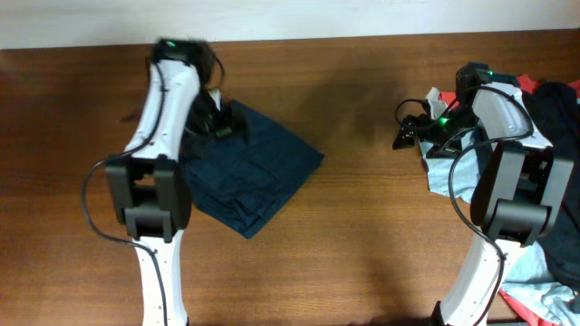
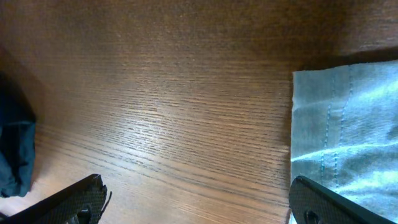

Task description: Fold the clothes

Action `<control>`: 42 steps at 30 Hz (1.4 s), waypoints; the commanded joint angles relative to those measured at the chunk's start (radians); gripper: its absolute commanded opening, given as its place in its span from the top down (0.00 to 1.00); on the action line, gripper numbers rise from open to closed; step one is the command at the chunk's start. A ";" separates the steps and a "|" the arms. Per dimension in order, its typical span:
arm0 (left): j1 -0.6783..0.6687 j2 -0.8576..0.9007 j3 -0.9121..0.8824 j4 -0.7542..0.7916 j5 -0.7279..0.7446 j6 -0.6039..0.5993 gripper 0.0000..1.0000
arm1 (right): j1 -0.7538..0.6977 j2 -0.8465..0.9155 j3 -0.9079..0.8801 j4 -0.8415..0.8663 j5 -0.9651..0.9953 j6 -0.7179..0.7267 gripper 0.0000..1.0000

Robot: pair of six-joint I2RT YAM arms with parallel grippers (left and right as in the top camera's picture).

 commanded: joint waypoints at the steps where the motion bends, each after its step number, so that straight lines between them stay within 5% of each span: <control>1: -0.002 0.006 -0.083 0.024 0.037 -0.058 0.01 | 0.000 -0.032 0.008 0.000 0.009 -0.003 0.01; 12: -0.072 -0.184 -0.096 -0.014 -0.298 -0.232 0.01 | 0.000 -0.032 0.008 0.000 0.009 -0.003 0.01; 23: -0.174 -0.626 -0.236 0.030 -0.342 -0.312 0.01 | 0.000 -0.032 0.008 0.000 0.009 -0.003 0.01; 34: -0.153 -0.765 -0.952 0.506 -0.100 -0.442 0.01 | 0.000 -0.032 0.008 0.000 0.009 -0.003 0.01; 42: -0.047 -0.765 -1.121 0.767 -0.021 -0.514 0.01 | 0.000 -0.032 0.008 0.000 0.009 -0.003 0.01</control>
